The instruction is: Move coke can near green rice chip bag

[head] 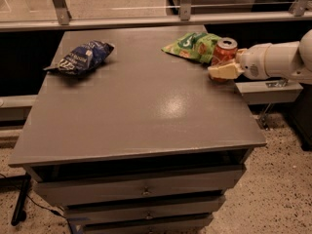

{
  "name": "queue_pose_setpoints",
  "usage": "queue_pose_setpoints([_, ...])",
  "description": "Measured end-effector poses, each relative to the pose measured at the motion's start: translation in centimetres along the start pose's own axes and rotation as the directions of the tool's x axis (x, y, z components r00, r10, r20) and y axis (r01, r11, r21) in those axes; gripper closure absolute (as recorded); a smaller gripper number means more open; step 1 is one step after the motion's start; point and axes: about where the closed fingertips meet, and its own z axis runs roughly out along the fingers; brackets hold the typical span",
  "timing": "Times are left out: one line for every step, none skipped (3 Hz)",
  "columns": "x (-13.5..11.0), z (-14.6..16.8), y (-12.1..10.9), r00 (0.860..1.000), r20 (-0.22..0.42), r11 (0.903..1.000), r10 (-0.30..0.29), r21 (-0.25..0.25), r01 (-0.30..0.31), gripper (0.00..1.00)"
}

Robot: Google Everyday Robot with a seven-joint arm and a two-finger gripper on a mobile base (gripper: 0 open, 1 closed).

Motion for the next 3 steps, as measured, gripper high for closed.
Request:
queue_pose_setpoints([-0.2, -0.1, 0.0, 1.0, 0.0, 1.0, 0.0, 0.0, 0.0, 0.12])
queue_pose_setpoints([1.5, 0.8, 0.8, 0.997, 0.032, 0.9978, 0.064, -0.019, -0.064, 0.0])
queue_pose_setpoints([3.2, -0.5, 1.7, 0.987, 0.103, 0.9921, 0.125, -0.027, -0.122, 0.0])
